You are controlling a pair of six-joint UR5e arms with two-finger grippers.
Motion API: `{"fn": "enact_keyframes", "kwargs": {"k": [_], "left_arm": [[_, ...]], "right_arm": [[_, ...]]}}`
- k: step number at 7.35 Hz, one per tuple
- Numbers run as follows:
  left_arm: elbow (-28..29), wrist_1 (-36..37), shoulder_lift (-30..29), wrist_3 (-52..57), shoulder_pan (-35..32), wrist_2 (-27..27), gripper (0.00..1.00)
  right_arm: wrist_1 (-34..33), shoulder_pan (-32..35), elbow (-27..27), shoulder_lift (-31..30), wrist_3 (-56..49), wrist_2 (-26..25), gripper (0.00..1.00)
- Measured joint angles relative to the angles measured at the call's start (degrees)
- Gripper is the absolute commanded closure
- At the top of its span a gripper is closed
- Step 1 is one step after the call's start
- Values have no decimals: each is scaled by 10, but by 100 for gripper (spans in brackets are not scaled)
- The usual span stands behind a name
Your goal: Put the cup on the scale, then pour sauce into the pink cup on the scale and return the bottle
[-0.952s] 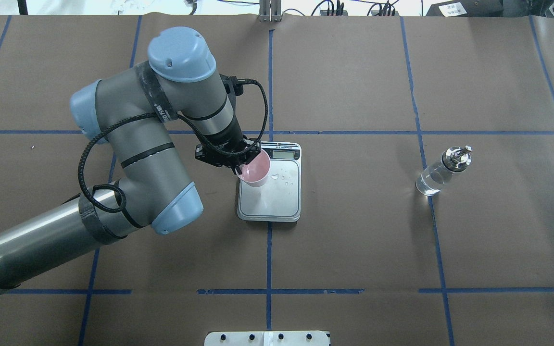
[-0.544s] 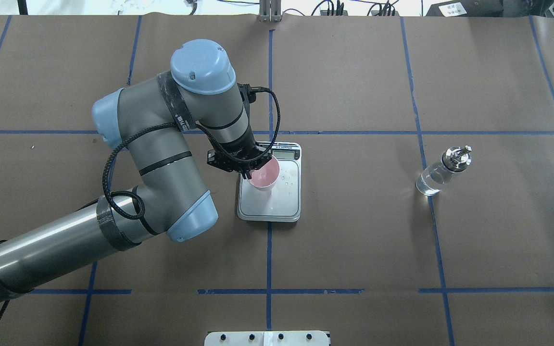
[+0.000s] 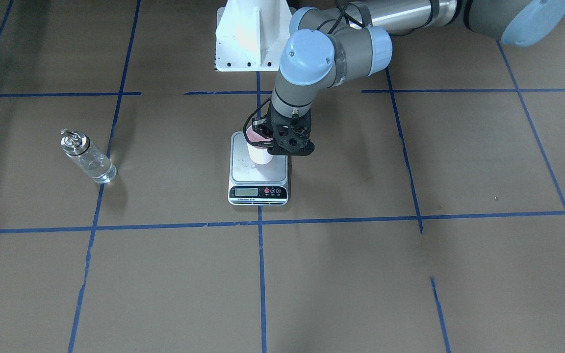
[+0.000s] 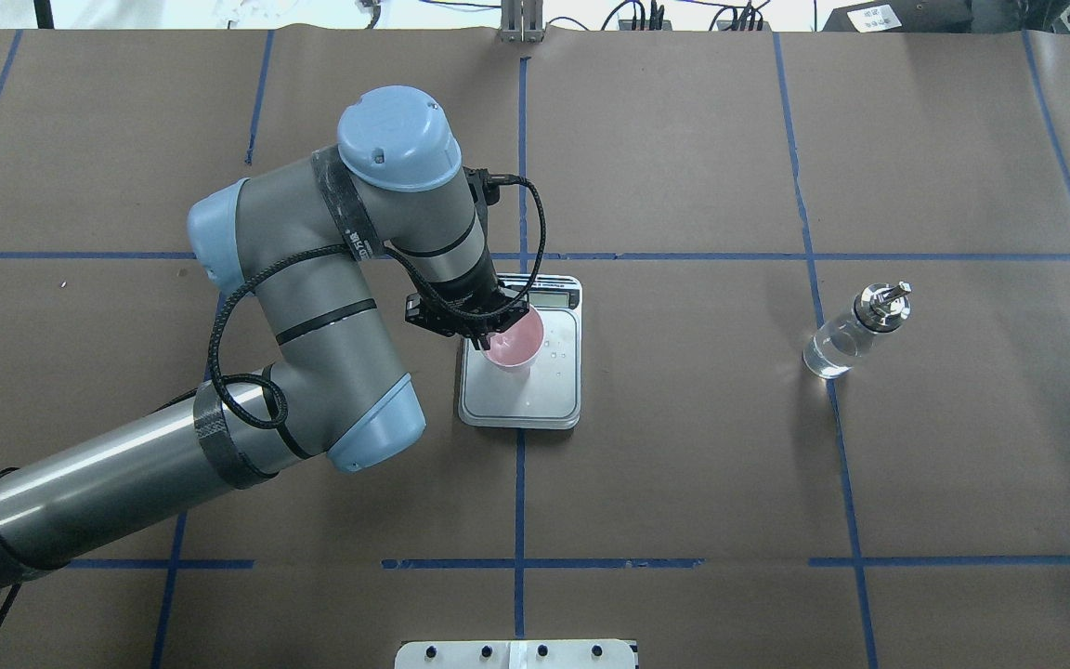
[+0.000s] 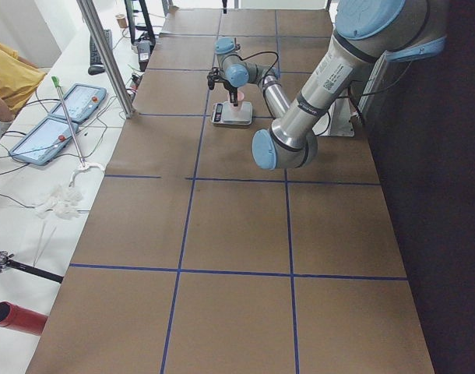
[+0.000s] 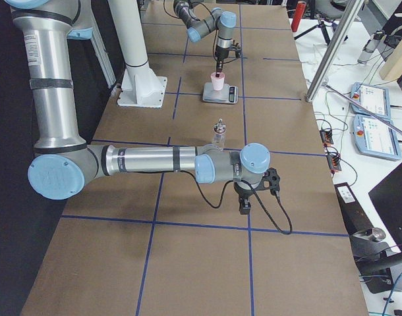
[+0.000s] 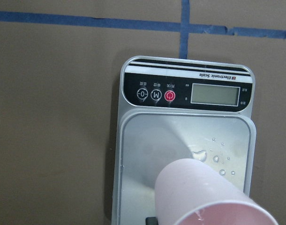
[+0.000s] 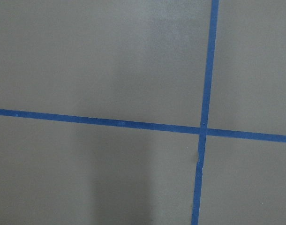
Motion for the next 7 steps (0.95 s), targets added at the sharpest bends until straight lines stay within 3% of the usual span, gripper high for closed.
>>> {"fn": "enact_keyframes", "kwargs": {"k": [2, 3, 4, 7], "left_arm": [[3, -6, 1, 0, 1, 0, 86], [6, -13, 1, 0, 1, 0, 66], [10, -19, 1, 0, 2, 0, 53], [10, -24, 1, 1, 3, 0, 50]], "right_arm": [[0, 0, -1, 0, 0, 0, 0], [0, 0, -2, 0, 0, 0, 0], [0, 0, -2, 0, 0, 0, 0], [24, -1, -4, 0, -1, -2, 0]]}}
